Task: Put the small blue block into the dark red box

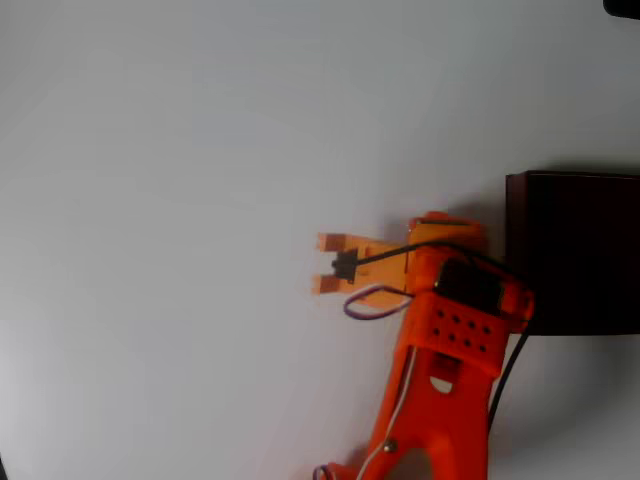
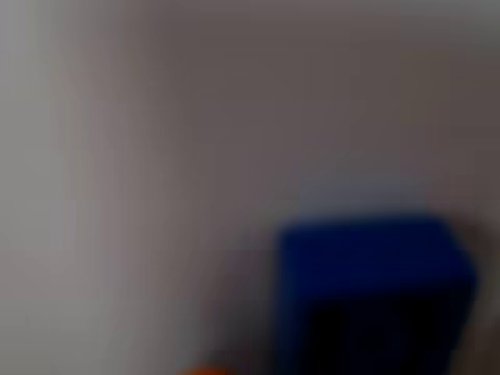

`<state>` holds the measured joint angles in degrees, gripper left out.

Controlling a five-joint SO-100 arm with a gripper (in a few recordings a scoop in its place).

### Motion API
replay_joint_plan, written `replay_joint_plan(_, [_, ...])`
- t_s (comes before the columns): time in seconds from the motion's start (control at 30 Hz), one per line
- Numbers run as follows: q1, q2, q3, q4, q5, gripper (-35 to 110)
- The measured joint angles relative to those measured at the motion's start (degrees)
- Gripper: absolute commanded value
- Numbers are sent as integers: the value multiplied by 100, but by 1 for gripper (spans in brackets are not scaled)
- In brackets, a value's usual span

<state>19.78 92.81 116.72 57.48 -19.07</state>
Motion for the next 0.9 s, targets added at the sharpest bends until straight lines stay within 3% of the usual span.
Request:
replay_joint_plan(0.23, [220,-404,-193,26,0,20])
replay_joint_plan(0.37, [264,-510,-325,26,0,7])
replay_joint_plan(0.6, [334,-1020,-905,457,88,2])
replay_joint_plan(0.9, [527,-334,-958,976,457,0])
